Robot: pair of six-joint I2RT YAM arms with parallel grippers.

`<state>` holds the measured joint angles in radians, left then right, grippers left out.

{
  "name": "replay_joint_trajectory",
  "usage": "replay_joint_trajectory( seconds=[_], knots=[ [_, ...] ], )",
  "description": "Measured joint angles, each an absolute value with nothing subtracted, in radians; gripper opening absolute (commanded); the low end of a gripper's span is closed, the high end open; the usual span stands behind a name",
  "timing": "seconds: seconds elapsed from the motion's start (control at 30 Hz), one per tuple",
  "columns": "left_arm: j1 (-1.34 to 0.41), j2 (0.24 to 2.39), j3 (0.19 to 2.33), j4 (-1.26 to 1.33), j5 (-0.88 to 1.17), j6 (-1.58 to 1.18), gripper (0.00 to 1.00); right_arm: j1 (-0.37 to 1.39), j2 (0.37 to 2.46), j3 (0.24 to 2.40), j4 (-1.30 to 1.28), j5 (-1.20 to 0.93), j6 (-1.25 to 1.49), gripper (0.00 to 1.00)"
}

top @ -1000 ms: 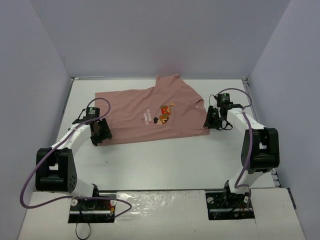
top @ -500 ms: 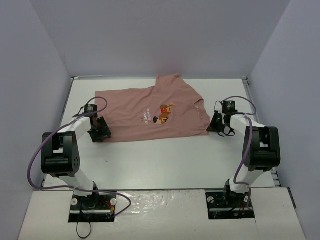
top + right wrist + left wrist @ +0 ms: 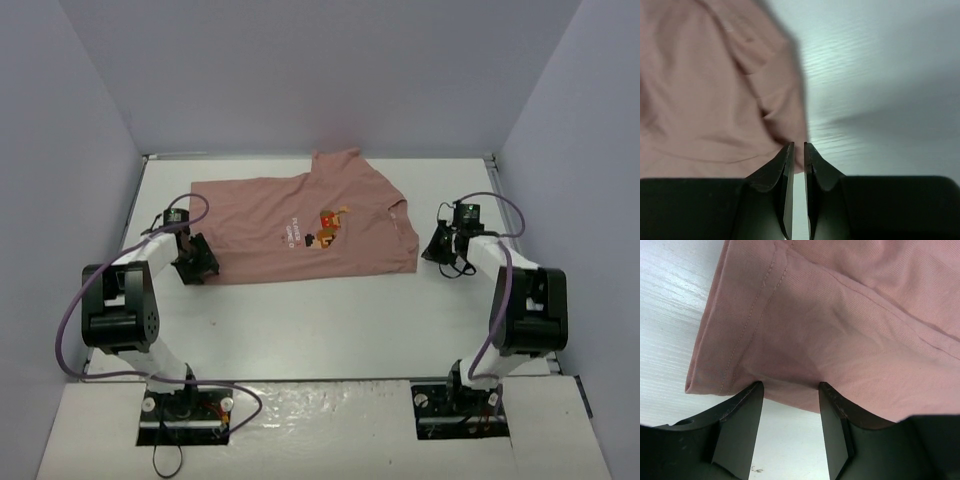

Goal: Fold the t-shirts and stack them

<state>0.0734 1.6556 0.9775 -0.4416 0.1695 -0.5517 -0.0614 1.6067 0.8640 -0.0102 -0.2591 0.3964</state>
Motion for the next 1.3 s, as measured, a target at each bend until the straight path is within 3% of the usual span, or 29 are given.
replay_joint_trajectory(
  seconds=[0.2,0.6,0.87,1.3],
  knots=[
    [0.073,1.655,0.978,-0.441,0.169,-0.552,0.45,0.031,1.486,0.890,-0.003,-0.349,0.375,0.13],
    [0.074,1.655,0.977,-0.439,0.170,-0.553,0.45,0.040,1.680,0.861,0.022,-0.423,0.378,0.10],
    [0.074,1.655,0.977,-0.439,0.163,-0.553,0.45,-0.043,1.689,0.808,0.092,-0.463,0.392,0.11],
    [0.072,1.617,0.976,-0.476,0.149,-0.549,0.46,-0.035,1.578,0.807,-0.037,-0.287,0.360,0.29]
  ],
)
